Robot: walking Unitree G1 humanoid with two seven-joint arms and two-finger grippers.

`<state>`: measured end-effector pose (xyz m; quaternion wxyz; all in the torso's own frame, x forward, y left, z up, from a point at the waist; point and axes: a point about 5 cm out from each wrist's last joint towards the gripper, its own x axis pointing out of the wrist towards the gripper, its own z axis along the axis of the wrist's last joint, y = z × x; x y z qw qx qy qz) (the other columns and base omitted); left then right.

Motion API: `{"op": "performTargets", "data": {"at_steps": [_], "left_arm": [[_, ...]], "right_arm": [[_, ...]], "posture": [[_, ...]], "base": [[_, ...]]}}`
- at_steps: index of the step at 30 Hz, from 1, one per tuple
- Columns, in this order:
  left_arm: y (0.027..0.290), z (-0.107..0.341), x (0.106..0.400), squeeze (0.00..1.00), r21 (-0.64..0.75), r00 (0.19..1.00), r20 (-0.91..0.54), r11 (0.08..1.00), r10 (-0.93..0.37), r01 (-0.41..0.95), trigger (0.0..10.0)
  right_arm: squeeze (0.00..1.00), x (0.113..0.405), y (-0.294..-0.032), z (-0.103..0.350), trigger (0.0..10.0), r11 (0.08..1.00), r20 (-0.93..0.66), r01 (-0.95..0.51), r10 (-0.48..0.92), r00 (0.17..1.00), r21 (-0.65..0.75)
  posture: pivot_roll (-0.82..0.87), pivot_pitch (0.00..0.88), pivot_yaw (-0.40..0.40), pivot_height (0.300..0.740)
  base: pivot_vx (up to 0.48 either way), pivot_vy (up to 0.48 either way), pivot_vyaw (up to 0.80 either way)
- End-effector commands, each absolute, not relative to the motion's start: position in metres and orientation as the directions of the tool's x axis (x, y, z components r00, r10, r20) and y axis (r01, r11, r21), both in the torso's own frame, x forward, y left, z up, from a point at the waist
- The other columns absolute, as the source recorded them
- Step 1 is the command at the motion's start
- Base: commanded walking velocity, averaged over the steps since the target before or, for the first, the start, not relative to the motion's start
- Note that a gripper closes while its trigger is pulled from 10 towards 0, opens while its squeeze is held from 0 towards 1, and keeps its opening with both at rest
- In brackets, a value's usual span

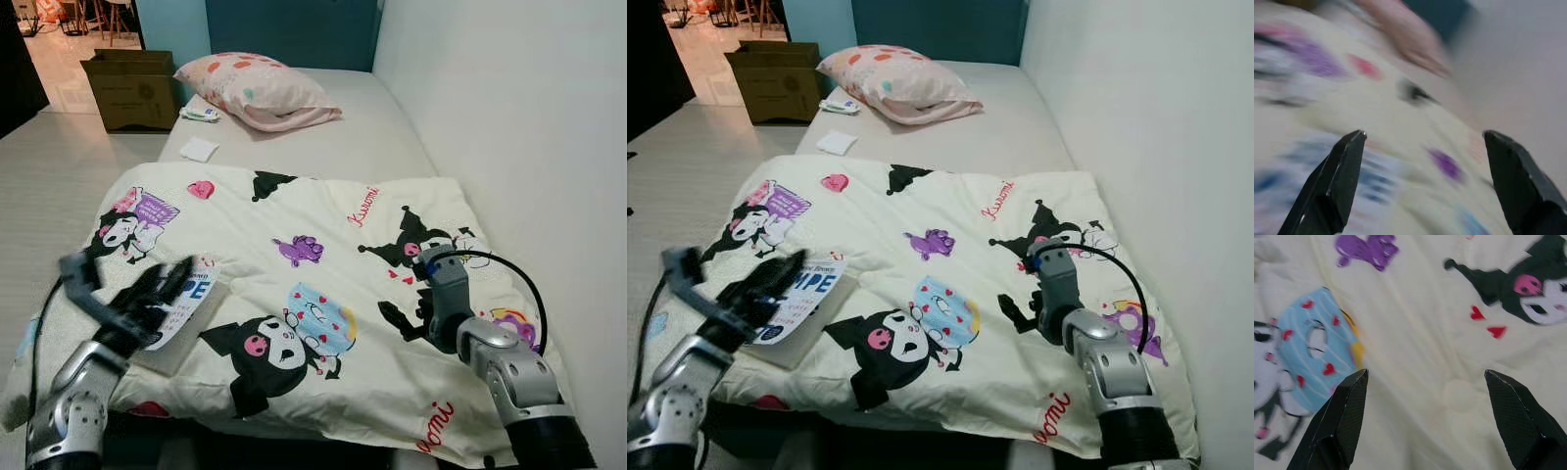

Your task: Clean up the room

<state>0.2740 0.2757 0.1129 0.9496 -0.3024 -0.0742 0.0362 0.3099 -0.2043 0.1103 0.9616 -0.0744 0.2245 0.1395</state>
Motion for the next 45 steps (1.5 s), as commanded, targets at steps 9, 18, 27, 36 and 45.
{"op": "performTargets", "data": {"at_steps": [9, 18, 27, 36, 45], "left_arm": [[0.298, 0.065, 0.242, 0.0, -0.732, 0.901, -0.125, 0.575, 0.414, -0.366, 10.0], [0.294, 0.036, 0.252, 0.0, -0.805, 0.894, -0.236, 0.439, 0.38, -0.399, 10.0], [0.27, 0.03, 0.273, 0.0, -0.848, 0.936, -0.233, 0.417, 0.263, -0.328, 10.0], [0.268, 0.016, 0.268, 0.0, -0.834, 0.926, -0.281, 0.414, 0.251, -0.365, 10.0], [0.272, 0.005, 0.259, 0.0, -0.817, 0.906, -0.319, 0.404, 0.278, -0.412, 10.0]], "right_arm": [[0.0, 0.307, -0.209, 0.099, 10.0, 0.946, -0.49, -0.299, 0.205, 0.847, -0.121], [0.0, 0.307, -0.211, 0.096, 10.0, 0.942, -0.5, -0.3, 0.189, 0.845, -0.15], [0.0, 0.302, -0.22, 0.094, 10.0, 0.939, -0.514, -0.287, 0.155, 0.844, -0.187], [0.0, 0.301, -0.221, 0.094, 10.0, 0.936, -0.516, -0.288, 0.147, 0.844, -0.205], [0.0, 0.301, -0.223, 0.093, 10.0, 0.935, -0.519, -0.286, 0.141, 0.843, -0.211]], "posture": [[0.13, 0.082, -0.082, 0.472], [0.12, 0.082, -0.087, 0.472], [0.1, 0.075, -0.083, 0.472], [0.09, 0.076, -0.078, 0.472], [0.1, 0.088, -0.087, 0.472]], "base": [[0.0, 0.0, 0.0], [0.0, 0.0, 0.0], [0.0, 0.0, 0.0], [0.0, 0.0, 0.0], [0.0, 0.0, 0.0]]}}
